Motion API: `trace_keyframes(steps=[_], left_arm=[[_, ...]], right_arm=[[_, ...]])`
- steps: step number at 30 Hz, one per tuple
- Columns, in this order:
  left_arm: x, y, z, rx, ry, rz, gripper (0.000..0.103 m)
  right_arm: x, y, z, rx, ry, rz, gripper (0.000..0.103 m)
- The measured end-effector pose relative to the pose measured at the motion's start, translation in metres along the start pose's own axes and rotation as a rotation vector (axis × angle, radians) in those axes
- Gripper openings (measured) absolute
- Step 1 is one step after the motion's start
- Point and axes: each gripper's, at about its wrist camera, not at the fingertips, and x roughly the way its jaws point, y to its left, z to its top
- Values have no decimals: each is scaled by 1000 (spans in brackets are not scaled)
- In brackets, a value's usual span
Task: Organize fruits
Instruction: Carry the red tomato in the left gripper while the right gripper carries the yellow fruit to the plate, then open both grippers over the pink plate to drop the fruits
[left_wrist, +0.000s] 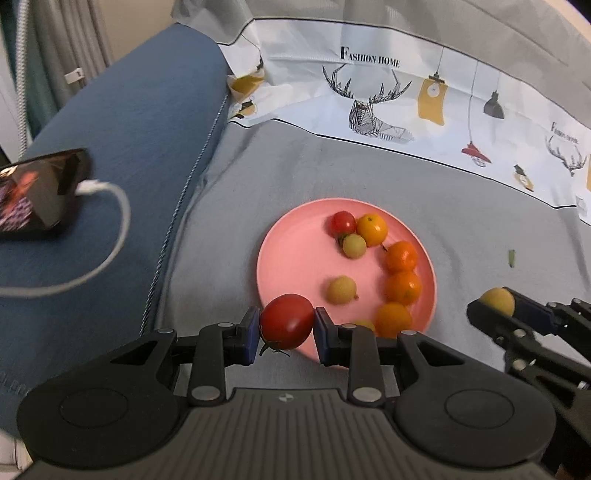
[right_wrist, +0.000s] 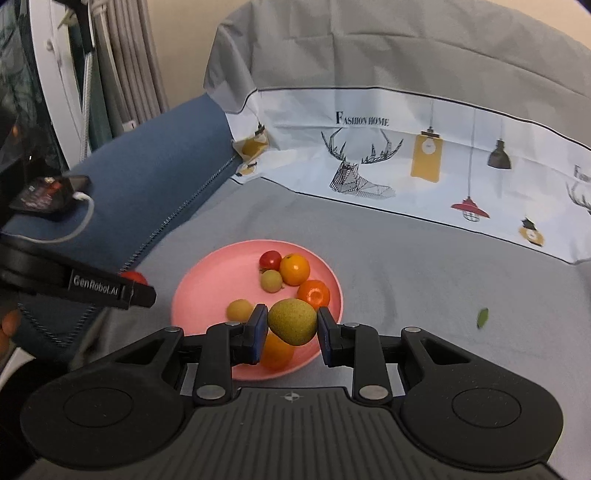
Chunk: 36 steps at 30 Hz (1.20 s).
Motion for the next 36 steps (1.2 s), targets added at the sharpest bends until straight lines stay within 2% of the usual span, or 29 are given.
trace_keyframes(steps=[7, 14, 16, 17, 18, 19, 20, 23, 27, 30, 36], left_arm=[[44, -6, 24, 19, 15, 10, 34], [73, -7, 36, 35, 20, 14, 34], [77, -6, 39, 36, -3, 3, 38], [78, -6, 41, 41, -24, -8, 56], [78, -7, 43, 47, -38, -13, 83], [76, -7, 44, 50, -55, -11, 93], [70, -7, 45, 50, -83, -5, 103], [51, -9, 41, 83, -129, -14, 103], [28, -9, 24, 101, -95, 11, 103], [4, 0, 3, 65, -54, 30, 103], [-59, 15, -41, -32, -68, 36, 103]], right_arm=[[51, -7, 7, -32, 37, 13, 30], [84, -10, 11, -56, 58, 28, 30], [92, -10, 12, -75, 60, 51, 30], [96, -8, 13, -95, 55, 66, 32], [98, -6, 13, -121, 45, 74, 37], [100, -3, 14, -146, 45, 73, 52], [101, -2, 14, -166, 48, 72, 62], [89, 0, 17, -178, 29, 71, 74], [52, 0, 12, -146, 18, 54, 85], [18, 3, 3, -98, 18, 34, 90], [-50, 18, -20, 12, 14, -28, 101]])
